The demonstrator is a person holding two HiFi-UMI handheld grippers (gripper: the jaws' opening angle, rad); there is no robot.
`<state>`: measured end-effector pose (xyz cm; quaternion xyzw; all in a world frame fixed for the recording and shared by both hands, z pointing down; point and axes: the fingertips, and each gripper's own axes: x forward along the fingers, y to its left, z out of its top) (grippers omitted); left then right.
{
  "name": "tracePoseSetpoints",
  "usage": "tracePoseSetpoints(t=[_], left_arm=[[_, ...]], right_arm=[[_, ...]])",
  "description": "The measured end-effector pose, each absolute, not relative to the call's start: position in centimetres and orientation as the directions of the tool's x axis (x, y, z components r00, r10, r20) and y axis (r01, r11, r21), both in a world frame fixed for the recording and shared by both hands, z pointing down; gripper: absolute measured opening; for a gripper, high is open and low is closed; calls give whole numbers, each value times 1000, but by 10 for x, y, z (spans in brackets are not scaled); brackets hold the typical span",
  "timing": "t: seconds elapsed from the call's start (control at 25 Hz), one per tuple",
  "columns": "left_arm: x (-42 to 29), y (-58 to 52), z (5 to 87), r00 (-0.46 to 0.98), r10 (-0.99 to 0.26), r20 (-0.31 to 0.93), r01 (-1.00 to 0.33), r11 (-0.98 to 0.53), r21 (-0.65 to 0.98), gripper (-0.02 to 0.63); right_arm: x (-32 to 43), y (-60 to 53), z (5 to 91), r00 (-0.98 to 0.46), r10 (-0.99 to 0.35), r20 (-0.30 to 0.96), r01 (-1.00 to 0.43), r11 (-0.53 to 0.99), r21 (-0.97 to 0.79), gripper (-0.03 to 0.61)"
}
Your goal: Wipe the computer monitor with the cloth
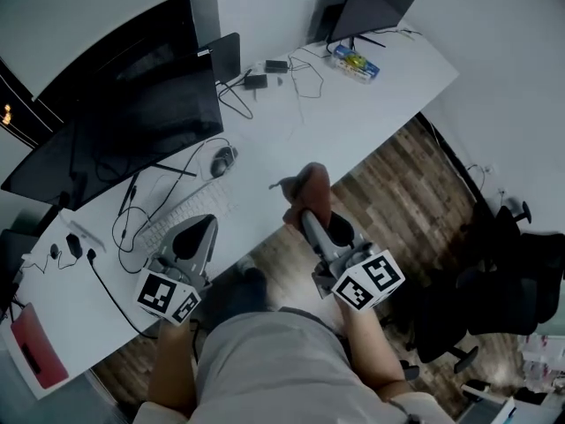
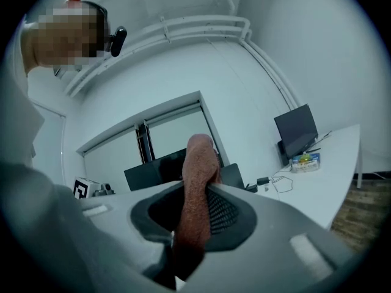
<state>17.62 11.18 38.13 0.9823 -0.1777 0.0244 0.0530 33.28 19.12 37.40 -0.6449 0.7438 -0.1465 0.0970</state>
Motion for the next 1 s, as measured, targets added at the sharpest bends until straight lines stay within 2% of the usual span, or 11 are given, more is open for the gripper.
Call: tracePoseSetpoints(t=[0.44,1.0], left_arm=[[194,-2,387,923,-380,64,-385,-915,120,9],[178,-41,382,851,-515,98,-524,-844,115,9]], right_arm=[[352,44,355,-234,-972,32,-918,210,-336,87],[358,-65,323,-344,-938,-34,-889,337,-309,89]])
